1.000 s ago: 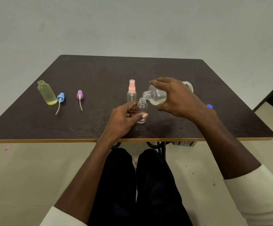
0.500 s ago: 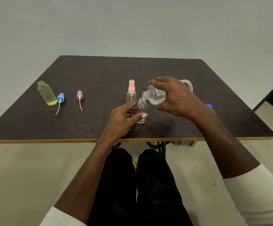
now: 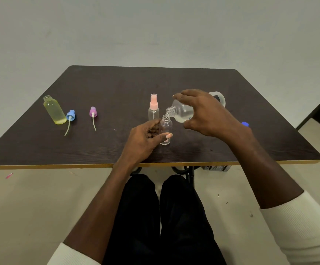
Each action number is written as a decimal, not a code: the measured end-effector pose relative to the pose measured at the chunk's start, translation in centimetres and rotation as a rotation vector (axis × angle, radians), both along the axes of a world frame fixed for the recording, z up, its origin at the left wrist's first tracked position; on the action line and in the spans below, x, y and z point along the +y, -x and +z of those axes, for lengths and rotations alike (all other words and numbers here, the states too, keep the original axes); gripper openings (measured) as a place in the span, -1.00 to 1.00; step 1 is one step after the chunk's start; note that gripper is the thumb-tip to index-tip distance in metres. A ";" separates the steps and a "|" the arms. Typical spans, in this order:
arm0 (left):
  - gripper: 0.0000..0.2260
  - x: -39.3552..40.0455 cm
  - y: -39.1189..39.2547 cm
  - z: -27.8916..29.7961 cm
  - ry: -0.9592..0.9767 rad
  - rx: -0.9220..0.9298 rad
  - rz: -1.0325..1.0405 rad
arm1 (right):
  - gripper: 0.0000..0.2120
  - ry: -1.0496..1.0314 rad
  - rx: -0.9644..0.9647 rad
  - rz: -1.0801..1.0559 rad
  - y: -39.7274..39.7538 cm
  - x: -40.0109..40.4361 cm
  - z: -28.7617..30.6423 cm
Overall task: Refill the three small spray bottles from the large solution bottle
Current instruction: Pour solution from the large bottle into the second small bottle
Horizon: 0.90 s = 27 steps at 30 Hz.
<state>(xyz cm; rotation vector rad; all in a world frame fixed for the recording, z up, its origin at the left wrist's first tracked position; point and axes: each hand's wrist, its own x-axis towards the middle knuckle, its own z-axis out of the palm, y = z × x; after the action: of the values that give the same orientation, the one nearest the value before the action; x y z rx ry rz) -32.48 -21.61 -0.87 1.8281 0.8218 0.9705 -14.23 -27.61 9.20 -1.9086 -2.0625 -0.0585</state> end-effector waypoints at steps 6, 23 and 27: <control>-0.58 0.3 0.1 -0.3 0.006 0.010 -0.007 | -0.27 -0.007 -0.003 0.004 0.0 0.1 0.0; -0.60 0.4 0.0 -0.4 -0.004 0.009 -0.004 | -0.27 -0.001 -0.025 0.005 0.0 0.2 0.0; -0.64 0.2 -0.1 -0.2 -0.003 0.012 -0.006 | -0.27 0.001 -0.023 0.004 -0.1 0.3 0.0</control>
<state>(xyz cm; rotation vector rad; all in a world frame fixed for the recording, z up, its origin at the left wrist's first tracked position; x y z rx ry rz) -32.42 -21.37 -1.10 1.8395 0.8222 0.9589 -14.16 -27.35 9.16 -1.9133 -2.0810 -0.0787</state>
